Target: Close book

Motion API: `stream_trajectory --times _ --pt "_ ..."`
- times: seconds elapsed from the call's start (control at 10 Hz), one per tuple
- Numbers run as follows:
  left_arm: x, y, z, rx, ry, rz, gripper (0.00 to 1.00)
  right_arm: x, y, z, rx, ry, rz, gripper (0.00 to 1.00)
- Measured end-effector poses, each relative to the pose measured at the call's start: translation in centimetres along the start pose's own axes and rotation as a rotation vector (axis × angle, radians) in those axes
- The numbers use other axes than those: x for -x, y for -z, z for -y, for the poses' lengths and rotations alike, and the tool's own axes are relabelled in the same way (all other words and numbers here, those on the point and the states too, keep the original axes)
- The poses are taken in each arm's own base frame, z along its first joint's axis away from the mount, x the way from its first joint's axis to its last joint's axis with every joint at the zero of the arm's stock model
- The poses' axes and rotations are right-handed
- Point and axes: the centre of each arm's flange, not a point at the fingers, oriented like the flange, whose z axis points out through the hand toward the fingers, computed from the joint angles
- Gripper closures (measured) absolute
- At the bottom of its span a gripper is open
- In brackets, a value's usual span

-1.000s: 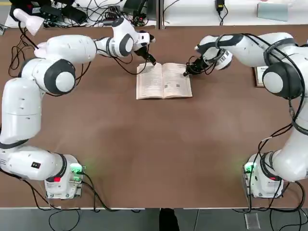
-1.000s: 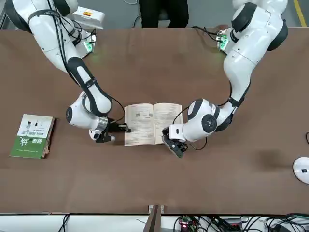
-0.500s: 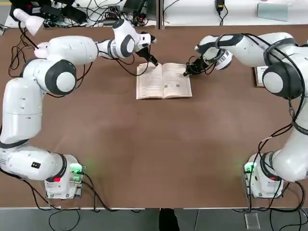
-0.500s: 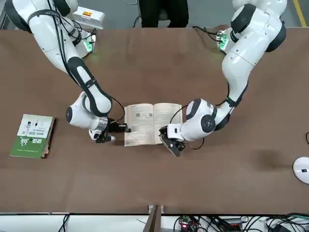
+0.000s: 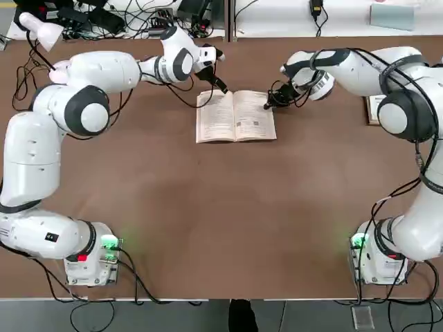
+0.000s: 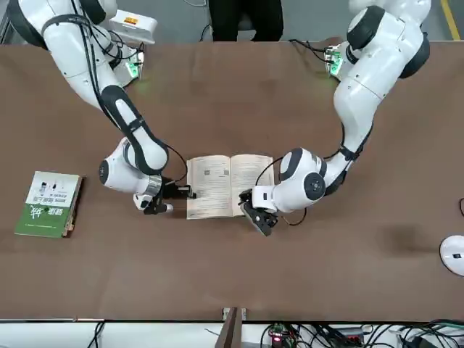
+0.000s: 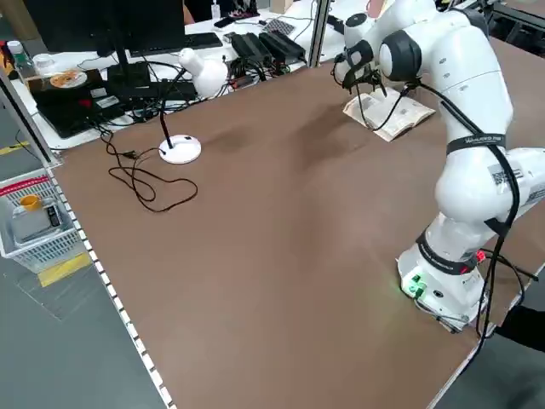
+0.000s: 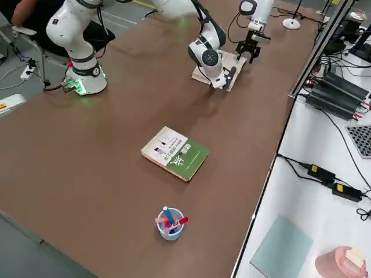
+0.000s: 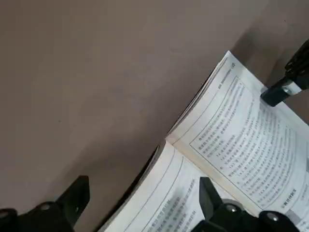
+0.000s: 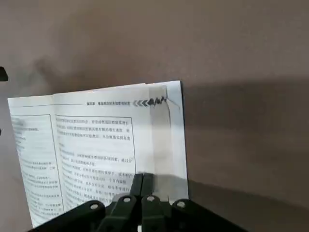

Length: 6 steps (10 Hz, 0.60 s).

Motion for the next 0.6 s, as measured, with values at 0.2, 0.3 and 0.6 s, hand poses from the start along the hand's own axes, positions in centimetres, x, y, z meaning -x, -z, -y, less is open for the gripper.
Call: stream_trajectory --times 0.2,0.3,0.6 --pt "0.4 -0.7 0.4 0.019 0.007 -0.003 0.0 0.0 0.0 0.0 0.0 0.0 0.0 0.97" --pt "0.6 -1.2 0.6 0.032 0.012 -0.006 0.0 0.0 0.0 0.0 0.0 -0.001 0.0 0.97" --pt "1.0 -1.9 0.8 0.055 0.032 -0.01 0.0 0.0 0.0 0.0 -0.001 -0.002 -0.001 0.97"
